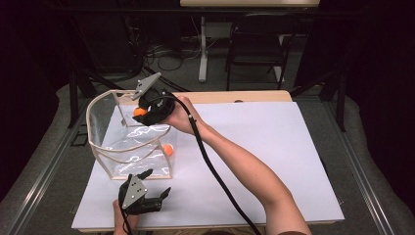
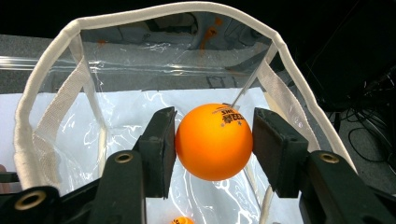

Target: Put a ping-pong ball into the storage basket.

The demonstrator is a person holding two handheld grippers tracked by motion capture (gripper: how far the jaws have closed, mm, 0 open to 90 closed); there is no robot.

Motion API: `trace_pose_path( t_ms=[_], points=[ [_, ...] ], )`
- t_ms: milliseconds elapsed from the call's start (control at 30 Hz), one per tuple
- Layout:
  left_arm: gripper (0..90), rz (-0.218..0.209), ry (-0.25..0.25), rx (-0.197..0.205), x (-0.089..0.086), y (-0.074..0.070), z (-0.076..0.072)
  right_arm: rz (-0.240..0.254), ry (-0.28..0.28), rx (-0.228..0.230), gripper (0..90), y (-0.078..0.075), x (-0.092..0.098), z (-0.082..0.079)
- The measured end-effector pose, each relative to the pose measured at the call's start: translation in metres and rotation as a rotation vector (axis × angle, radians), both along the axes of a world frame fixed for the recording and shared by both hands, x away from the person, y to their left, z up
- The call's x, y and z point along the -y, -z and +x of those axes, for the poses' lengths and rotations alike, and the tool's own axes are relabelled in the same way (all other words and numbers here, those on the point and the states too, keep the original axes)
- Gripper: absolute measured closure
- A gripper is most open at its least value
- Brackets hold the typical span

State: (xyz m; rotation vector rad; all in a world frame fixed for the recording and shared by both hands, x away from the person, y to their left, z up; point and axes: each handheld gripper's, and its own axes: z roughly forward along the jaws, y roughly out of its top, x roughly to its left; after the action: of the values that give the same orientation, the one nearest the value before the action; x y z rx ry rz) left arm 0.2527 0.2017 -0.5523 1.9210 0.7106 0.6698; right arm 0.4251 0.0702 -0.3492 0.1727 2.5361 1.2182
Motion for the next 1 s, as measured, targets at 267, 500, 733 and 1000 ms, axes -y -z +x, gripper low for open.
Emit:
trace_pose_path(
  t_ms=[267,500,733,1000],
  points=[
    [16.0,-0.002,0.000,-0.001,0.000,0.000,0.001,-0.022,-0.003,-0.010,50.3,0.004,-0.004,0.001],
    [16.0,-0.004,0.000,0.000,0.000,0.000,0.000,-0.059,-0.004,-0.015,50.3,0.008,-0.008,0.003],
    [16.0,-0.007,-0.004,-0.001,0.000,0.000,0.000,-0.094,-0.003,-0.016,50.2,0.014,-0.012,0.004],
    [16.0,-0.007,-0.003,0.001,0.000,0.000,-0.001,-0.130,0.009,-0.004,50.2,0.012,-0.012,0.001]
  ],
)
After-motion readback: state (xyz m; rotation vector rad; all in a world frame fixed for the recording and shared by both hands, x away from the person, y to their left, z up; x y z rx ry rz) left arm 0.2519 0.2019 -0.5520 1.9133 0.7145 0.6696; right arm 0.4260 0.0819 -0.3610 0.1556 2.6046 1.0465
